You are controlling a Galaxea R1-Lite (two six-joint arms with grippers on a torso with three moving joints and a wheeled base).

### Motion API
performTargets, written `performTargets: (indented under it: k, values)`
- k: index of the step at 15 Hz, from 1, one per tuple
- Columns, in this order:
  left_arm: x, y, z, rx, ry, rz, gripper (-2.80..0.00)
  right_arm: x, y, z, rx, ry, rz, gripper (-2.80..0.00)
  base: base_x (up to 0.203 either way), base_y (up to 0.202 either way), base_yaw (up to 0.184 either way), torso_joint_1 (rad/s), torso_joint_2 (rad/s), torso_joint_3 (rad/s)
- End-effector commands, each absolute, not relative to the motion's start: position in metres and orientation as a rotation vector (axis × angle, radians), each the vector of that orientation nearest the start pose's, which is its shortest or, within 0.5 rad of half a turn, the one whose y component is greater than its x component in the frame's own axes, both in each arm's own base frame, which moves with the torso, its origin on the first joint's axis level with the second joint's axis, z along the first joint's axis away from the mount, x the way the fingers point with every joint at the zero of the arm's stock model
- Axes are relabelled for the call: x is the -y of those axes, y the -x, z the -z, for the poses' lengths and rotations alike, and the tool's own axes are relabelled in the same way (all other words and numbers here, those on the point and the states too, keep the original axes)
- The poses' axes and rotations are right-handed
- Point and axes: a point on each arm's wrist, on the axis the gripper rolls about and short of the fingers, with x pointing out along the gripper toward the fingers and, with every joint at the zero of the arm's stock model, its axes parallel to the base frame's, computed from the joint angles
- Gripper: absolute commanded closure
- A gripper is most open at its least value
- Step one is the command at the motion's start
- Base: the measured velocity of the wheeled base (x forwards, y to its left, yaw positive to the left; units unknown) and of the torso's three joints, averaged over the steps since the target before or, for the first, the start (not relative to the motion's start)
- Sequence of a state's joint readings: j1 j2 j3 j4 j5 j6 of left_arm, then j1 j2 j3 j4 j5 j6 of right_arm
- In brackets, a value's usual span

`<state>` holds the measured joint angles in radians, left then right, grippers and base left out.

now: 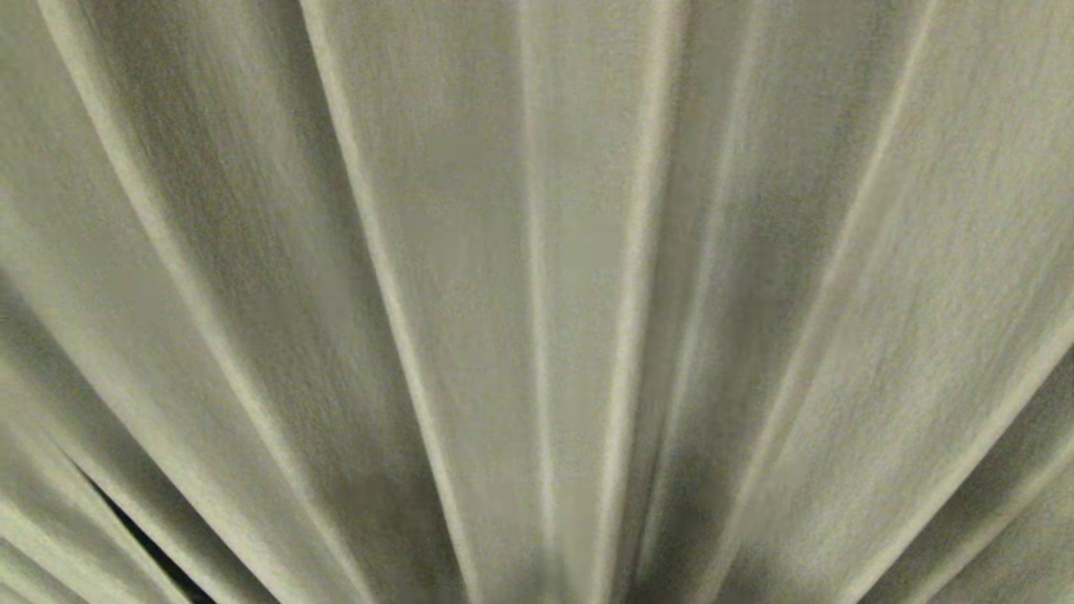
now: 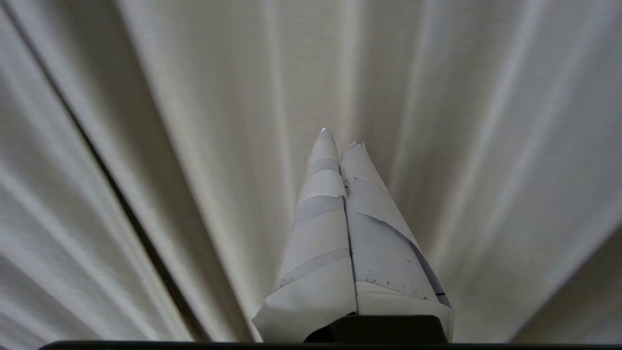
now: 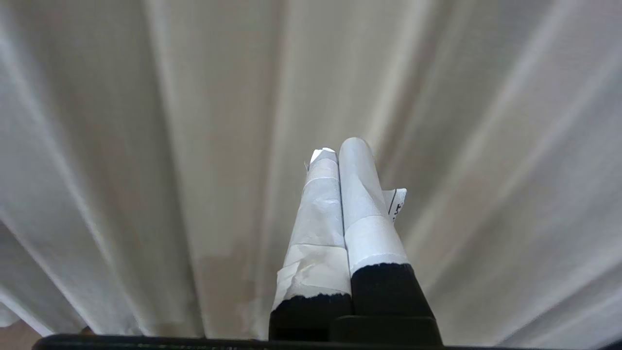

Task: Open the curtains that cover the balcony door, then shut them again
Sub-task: Close the outer curtains on both sides

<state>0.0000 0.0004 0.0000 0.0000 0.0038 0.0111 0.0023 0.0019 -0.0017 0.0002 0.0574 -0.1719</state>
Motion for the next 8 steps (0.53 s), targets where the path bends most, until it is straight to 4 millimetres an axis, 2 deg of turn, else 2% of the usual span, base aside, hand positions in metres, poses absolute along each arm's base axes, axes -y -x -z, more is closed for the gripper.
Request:
performTargets:
  k: [1,8]
  values:
    - [-0.0001,0.0228,-0.0755,0.0,0.0,-0.005,0.0,-0.0012,0.0228,-0.0758,0.004,0.173,-0.061,0.0,0.0,0.193,-0.002,0.006,0.0,0.001]
    - [-0.0001,0.0228,-0.0756,0.002,0.002,-0.005,0.0,-0.0012,0.0228,-0.0758,0.004,0.173,-0.061,0.0,0.0,0.192,-0.001,0.001,0.0,0.001]
